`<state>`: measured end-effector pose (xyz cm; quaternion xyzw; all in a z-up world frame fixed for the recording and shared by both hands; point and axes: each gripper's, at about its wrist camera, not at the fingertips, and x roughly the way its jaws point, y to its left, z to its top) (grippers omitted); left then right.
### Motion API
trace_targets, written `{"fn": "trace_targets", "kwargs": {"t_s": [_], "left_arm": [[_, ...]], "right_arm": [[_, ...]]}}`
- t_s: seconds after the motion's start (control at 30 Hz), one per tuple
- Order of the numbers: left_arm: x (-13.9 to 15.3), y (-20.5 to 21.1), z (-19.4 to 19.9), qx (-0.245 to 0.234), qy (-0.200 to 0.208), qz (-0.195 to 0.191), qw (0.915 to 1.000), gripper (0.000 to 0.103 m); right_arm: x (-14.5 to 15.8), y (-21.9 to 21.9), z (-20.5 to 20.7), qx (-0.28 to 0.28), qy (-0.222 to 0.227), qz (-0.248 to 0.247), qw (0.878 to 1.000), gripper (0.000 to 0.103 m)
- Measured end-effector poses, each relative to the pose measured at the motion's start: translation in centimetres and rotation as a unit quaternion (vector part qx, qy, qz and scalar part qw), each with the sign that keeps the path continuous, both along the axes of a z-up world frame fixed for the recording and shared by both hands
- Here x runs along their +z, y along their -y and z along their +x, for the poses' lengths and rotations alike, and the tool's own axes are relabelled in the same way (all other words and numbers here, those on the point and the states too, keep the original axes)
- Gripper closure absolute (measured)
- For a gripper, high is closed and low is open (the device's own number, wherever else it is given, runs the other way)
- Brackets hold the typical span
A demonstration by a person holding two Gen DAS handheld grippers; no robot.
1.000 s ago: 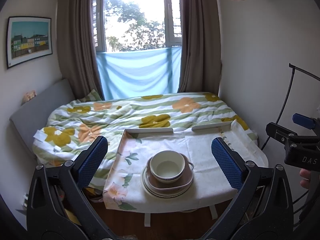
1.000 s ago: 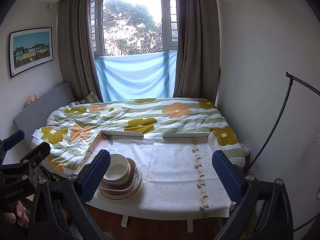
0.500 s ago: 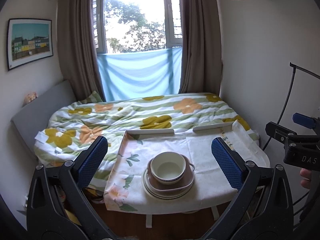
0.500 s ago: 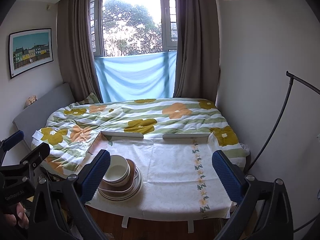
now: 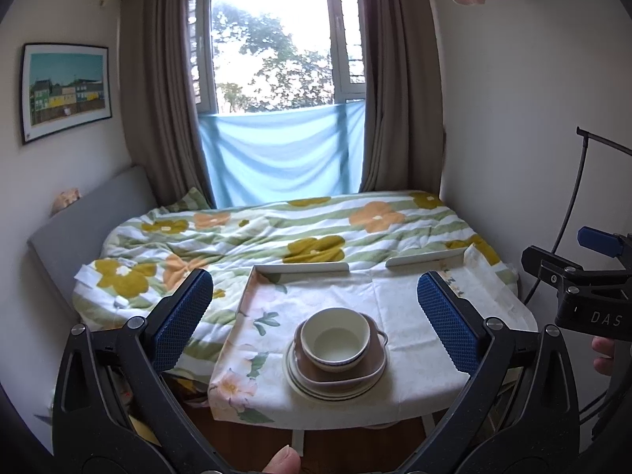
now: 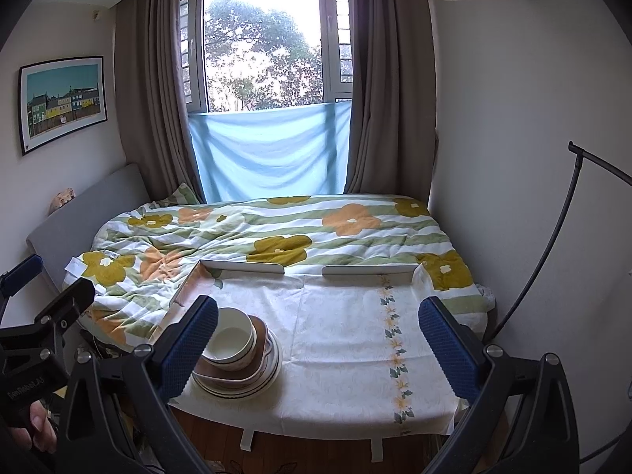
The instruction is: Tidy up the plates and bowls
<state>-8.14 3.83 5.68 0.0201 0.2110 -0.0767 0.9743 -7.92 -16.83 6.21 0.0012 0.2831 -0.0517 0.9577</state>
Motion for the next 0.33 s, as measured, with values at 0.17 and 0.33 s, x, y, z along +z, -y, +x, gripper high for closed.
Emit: {"fn": "trace_targets", "kwargs": {"t_s": [0.17,0.33], "left_arm": [[0.32,0.2,-0.18,0.009,0.011,0.0,0.9999,0.0],[0.6,0.89,-0.4,0.009,0.025,0.004,0.9996,0.0]], "right_arm": [[0.12,-0.07,0.5,0.004,-0.001,0.0,1.0,0.002],[0.07,-0.07,0.63,0.004,-0.001,0.0,1.0,0.002]]}}
